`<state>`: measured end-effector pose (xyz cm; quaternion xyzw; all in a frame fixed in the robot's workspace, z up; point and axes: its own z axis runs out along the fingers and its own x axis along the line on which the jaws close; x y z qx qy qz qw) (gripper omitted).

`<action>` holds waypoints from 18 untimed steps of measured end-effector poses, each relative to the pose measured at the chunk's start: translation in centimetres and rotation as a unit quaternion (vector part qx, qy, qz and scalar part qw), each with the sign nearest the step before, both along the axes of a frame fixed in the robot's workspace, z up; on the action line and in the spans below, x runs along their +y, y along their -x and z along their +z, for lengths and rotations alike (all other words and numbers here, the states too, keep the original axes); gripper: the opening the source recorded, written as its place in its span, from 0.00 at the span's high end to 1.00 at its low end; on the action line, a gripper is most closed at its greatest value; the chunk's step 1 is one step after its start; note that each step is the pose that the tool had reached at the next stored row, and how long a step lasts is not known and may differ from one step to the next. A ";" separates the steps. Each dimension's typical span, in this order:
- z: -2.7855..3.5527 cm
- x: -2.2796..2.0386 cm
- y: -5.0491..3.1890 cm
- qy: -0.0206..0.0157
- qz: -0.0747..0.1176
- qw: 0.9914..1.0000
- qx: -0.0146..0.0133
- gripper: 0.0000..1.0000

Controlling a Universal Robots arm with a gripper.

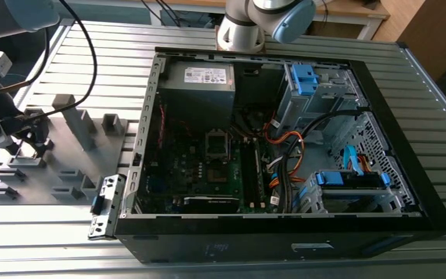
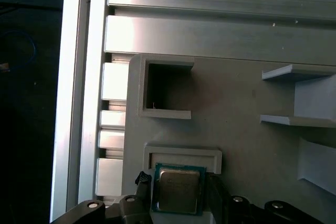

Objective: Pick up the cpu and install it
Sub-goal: 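Pick up the cpu and move it towards the insertion slot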

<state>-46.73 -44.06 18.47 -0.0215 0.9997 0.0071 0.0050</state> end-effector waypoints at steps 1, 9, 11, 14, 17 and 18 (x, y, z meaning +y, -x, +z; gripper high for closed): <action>0.00 0.00 0.00 0.000 0.000 1.000 0.000 0.44; -0.02 0.00 0.00 0.000 0.000 1.000 0.000 0.44; -0.03 0.00 0.00 0.000 0.000 1.000 0.000 0.44; -0.03 0.00 0.00 0.000 0.000 1.000 0.000 0.44; -0.03 0.00 0.00 0.000 0.000 1.000 0.000 0.44; -0.04 0.00 0.00 0.000 0.000 1.000 0.000 0.44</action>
